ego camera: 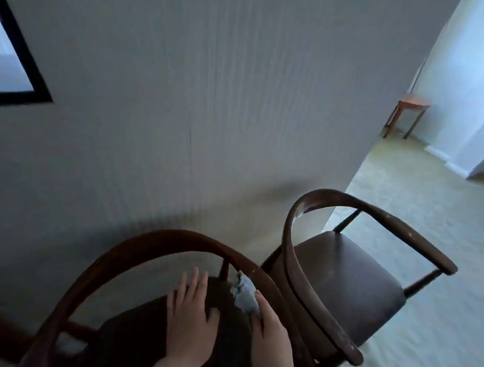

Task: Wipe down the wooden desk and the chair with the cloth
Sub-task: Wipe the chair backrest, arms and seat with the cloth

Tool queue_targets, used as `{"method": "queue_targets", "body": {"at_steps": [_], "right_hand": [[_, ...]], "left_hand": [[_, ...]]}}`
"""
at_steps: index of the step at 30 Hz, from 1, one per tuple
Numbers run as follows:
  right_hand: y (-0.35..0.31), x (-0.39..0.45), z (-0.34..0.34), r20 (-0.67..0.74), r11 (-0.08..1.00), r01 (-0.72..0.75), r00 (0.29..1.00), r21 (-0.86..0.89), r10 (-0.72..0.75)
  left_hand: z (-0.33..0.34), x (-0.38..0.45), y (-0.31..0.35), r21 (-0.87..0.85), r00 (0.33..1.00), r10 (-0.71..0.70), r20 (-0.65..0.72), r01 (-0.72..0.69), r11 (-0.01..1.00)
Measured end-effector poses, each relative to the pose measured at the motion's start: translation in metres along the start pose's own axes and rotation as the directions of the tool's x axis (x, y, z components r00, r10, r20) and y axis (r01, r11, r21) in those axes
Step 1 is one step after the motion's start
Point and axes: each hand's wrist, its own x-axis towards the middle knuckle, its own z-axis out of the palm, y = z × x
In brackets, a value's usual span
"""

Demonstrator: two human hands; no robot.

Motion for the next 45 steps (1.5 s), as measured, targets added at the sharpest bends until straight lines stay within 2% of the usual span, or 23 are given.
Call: {"method": "queue_targets", "body": {"at_steps": [5, 11, 15, 19, 25, 30, 33, 39, 42, 45], "right_hand": [[-0.014, 0.02, -0.048, 0.056, 0.987, 0.14, 0.989, -0.081, -0.136], [-0.008, 0.039, -0.115, 0.131, 0.941, 0.301, 0.95, -0.154, -0.283], [-0.003, 0.043, -0.149, 0.157, 0.915, 0.373, 0.924, -0.153, -0.35], [0.004, 0.034, -0.171, 0.174, 0.927, 0.371, 0.918, -0.058, -0.356], [0.018, 0.01, -0.188, 0.172, 0.927, 0.373, 0.911, 0.044, -0.375], [0.028, -0.013, -0.207, 0.163, 0.94, 0.34, 0.926, 0.035, -0.341], [0.035, -0.019, -0.22, 0.168, 0.955, 0.292, 0.94, 0.045, -0.295], [0.064, -0.022, -0.223, 0.192, 0.97, 0.239, 0.951, 0.044, -0.243], [0.077, -0.012, -0.227, 0.218, 0.974, 0.22, 0.949, 0.061, -0.228], [0.087, 0.01, -0.233, 0.266, 0.967, 0.251, 0.93, 0.037, -0.251]], "left_hand": [[-0.032, 0.01, 0.055, -0.172, 0.992, -0.025, -0.127, 0.002, 0.985], [-0.039, -0.012, 0.111, -0.203, 0.96, -0.131, -0.246, 0.082, 0.976], [-0.039, -0.034, 0.147, -0.297, 0.929, -0.215, -0.301, 0.123, 0.947], [-0.038, -0.062, 0.167, -0.335, 0.887, -0.267, -0.377, 0.138, 0.932], [-0.032, -0.095, 0.17, -0.362, 0.857, -0.322, -0.402, 0.175, 0.916], [-0.028, -0.12, 0.175, -0.353, 0.859, -0.318, -0.401, 0.176, 0.919], [-0.024, -0.138, 0.172, -0.377, 0.837, -0.355, -0.416, 0.196, 0.905], [0.016, -0.177, 0.172, -0.438, 0.809, -0.474, -0.348, 0.307, 0.845], [0.039, -0.179, 0.172, -0.447, 0.768, -0.568, -0.296, 0.413, 0.793], [0.054, -0.166, 0.182, -0.465, 0.731, -0.62, -0.286, 0.46, 0.757]]}}
